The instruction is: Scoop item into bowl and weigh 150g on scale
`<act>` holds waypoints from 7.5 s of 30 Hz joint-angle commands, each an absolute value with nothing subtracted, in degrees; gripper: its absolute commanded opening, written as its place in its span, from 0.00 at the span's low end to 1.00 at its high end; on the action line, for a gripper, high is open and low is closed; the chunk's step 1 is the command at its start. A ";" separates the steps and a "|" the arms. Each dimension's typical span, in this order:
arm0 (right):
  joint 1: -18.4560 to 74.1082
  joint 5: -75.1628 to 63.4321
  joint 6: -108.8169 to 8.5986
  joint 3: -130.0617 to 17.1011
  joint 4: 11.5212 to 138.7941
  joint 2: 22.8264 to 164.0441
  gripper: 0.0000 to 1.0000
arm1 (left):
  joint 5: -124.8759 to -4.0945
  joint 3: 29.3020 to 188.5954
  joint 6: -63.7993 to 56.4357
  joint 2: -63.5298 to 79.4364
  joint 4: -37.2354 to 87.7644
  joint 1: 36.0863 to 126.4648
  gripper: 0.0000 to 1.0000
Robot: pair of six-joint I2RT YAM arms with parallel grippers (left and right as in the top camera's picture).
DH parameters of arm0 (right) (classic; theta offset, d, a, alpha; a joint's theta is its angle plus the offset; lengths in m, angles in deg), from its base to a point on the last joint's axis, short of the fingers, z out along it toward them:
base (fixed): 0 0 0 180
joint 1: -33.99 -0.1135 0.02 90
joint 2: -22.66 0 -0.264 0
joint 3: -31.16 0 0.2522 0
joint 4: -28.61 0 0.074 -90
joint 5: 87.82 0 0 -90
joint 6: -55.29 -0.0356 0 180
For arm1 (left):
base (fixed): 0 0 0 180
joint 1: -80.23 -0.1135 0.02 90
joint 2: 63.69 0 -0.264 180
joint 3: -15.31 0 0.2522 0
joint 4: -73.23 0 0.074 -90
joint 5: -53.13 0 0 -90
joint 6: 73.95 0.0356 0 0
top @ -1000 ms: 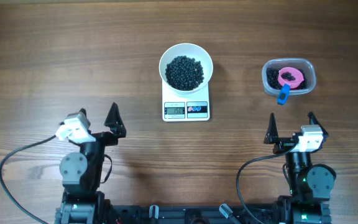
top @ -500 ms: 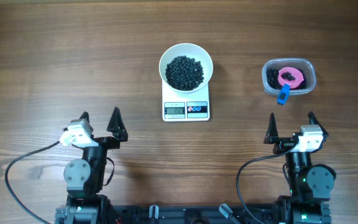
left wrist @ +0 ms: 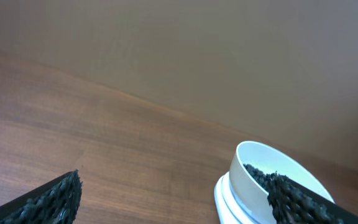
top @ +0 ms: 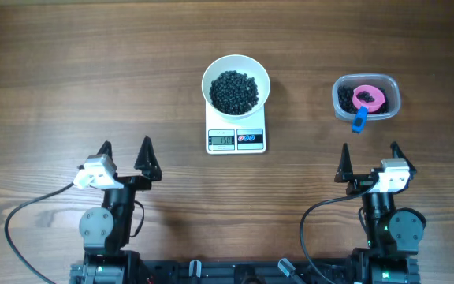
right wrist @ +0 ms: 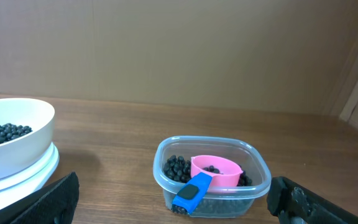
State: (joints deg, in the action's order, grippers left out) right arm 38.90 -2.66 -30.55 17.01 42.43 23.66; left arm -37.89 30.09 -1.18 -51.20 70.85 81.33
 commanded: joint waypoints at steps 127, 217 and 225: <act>38.61 -2.47 -33.65 17.10 42.25 22.85 1.00 | -38.76 29.46 5.18 -63.31 55.04 81.44 1.00; 33.45 -1.83 -34.72 17.10 42.32 22.87 1.00 | -38.76 29.46 5.18 -63.31 55.07 81.44 1.00; 33.45 -1.83 -34.72 17.10 42.32 22.87 1.00 | -38.76 29.46 5.18 -63.33 55.07 81.44 1.00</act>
State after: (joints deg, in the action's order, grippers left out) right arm 33.74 -2.66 -33.63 17.01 42.43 23.66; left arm -38.30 29.98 4.02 -62.90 54.94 81.33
